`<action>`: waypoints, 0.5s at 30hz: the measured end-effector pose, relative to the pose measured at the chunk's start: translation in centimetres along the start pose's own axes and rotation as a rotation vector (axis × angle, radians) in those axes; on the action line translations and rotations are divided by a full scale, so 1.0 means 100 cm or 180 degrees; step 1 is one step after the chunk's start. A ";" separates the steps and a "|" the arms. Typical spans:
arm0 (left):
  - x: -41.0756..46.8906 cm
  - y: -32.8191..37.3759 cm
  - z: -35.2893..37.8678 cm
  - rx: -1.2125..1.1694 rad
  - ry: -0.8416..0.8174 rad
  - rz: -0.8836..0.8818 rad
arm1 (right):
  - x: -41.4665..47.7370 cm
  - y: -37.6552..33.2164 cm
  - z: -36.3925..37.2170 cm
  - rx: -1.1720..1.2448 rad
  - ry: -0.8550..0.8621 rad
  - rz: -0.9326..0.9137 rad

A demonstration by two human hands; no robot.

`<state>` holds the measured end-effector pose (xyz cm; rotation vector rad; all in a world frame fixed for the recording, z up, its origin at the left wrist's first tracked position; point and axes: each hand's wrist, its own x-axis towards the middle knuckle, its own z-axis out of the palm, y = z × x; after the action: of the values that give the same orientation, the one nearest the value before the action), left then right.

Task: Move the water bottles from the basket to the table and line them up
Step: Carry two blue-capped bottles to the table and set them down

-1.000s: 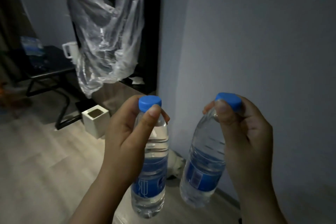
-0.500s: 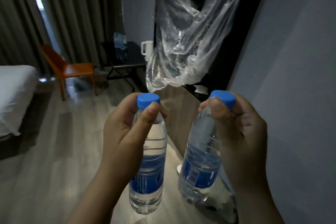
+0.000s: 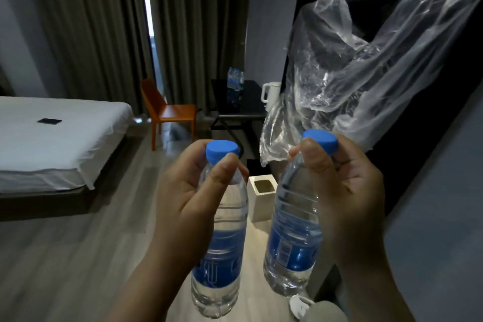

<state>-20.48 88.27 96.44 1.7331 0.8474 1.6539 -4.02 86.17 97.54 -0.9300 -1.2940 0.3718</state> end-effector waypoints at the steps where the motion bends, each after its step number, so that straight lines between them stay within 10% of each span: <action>1: 0.010 -0.008 0.000 0.0026 0.0033 0.0020 | 0.011 0.009 0.006 0.0063 -0.0053 -0.0001; 15: 0.196 -0.148 -0.051 0.0095 0.0121 -0.0036 | 0.172 0.141 0.145 0.0127 -0.0122 -0.0088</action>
<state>-25.77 112.74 97.31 1.7186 0.9022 1.6797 -9.11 112.18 97.92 -0.8744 -1.3285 0.3942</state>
